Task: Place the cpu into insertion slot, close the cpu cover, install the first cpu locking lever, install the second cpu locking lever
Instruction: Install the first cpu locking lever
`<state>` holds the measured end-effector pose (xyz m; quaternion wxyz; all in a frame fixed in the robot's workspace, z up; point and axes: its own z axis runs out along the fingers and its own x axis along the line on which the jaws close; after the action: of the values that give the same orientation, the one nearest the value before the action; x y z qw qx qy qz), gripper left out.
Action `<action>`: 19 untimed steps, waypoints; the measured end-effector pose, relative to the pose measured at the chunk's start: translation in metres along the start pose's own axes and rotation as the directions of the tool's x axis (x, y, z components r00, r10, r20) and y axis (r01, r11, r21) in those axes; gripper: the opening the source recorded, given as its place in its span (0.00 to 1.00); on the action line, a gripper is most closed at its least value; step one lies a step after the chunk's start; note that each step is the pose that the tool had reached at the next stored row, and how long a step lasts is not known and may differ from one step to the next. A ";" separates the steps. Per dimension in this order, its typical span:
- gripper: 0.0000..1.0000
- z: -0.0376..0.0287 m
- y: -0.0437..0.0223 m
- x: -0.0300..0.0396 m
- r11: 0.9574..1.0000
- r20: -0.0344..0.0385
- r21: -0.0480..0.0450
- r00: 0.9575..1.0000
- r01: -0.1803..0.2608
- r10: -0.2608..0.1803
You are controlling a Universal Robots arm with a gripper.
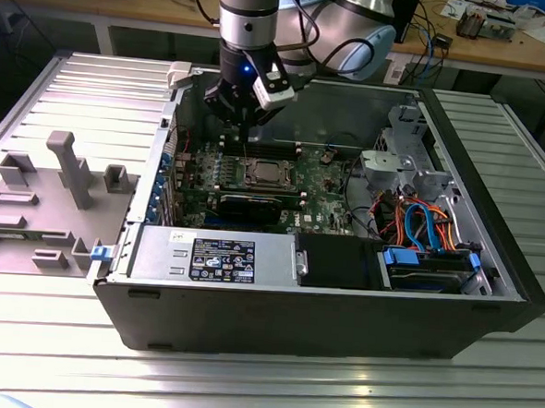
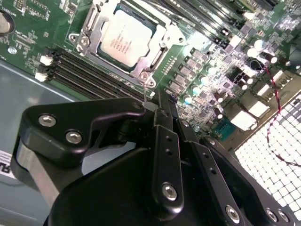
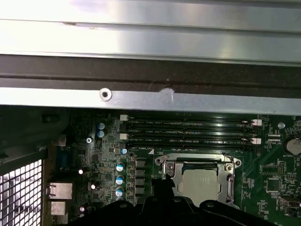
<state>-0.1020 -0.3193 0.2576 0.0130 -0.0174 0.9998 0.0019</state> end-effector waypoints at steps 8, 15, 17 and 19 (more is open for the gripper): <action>0.11 -0.0020 0.0003 0.0098 1.000 0.000 0.000 1.000 0.017 -0.017; 0.11 -0.0021 0.0059 0.0116 0.999 0.000 -0.001 0.999 0.036 -0.036; 0.11 -0.0020 0.0081 0.0115 0.999 0.000 -0.001 0.999 0.038 -0.038; 0.11 -0.0020 0.0083 0.0115 0.999 0.000 -0.001 0.999 0.038 -0.038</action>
<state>-0.1138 -0.3114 0.2594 0.0130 -0.0366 0.9992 0.0021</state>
